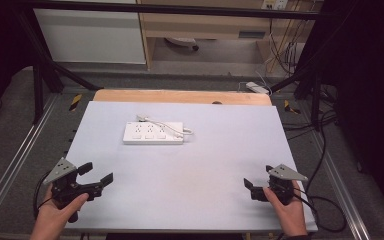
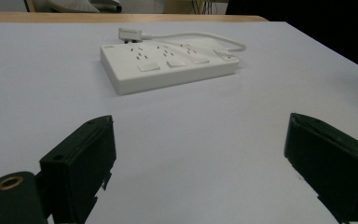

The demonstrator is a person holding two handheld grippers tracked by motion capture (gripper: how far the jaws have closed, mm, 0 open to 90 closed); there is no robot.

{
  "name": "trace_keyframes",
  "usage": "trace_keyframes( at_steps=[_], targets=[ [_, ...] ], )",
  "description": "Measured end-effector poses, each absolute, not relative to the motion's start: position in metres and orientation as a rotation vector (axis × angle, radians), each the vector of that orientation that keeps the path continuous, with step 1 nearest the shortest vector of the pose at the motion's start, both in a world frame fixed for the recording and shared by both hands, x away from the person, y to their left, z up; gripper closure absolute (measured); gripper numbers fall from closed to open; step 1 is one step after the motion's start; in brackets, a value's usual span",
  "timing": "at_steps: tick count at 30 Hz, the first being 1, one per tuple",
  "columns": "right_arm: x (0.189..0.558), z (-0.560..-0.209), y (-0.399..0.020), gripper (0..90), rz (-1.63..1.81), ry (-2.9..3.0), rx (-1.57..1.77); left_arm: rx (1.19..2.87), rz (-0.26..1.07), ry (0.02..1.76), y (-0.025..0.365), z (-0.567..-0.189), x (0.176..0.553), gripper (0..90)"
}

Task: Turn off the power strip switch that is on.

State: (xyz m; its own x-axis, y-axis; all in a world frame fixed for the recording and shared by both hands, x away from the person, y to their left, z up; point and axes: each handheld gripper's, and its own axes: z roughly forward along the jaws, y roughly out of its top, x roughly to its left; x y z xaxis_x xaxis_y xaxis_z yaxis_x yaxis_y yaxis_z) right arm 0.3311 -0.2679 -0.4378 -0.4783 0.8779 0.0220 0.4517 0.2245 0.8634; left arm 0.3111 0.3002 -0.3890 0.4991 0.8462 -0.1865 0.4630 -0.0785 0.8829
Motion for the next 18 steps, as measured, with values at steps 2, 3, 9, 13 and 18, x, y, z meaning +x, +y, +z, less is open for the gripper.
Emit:
trace_keyframes(
  at_steps=[2,3,9,13,18],
  targets=[
    [0.331,-0.438,-0.268,4.2,1.180,2.027,1.221,1.721,0.467,1.118,0.299,-0.387,0.313,8.9],
    [0.331,-0.438,-0.268,4.2,1.181,2.026,1.221,1.721,0.467,1.117,0.299,-0.387,0.313,8.9],
    [0.331,-0.438,-0.268,4.2,1.184,2.024,1.221,1.706,0.449,1.131,0.296,-0.384,0.320,9.0],
    [0.331,-0.437,-0.268,4.2,1.186,2.025,1.219,1.713,0.453,1.133,0.293,-0.381,0.323,9.2],
    [0.331,-0.437,-0.268,4.2,1.191,2.027,1.217,1.724,0.463,1.129,0.291,-0.377,0.326,9.2]
  ],
)
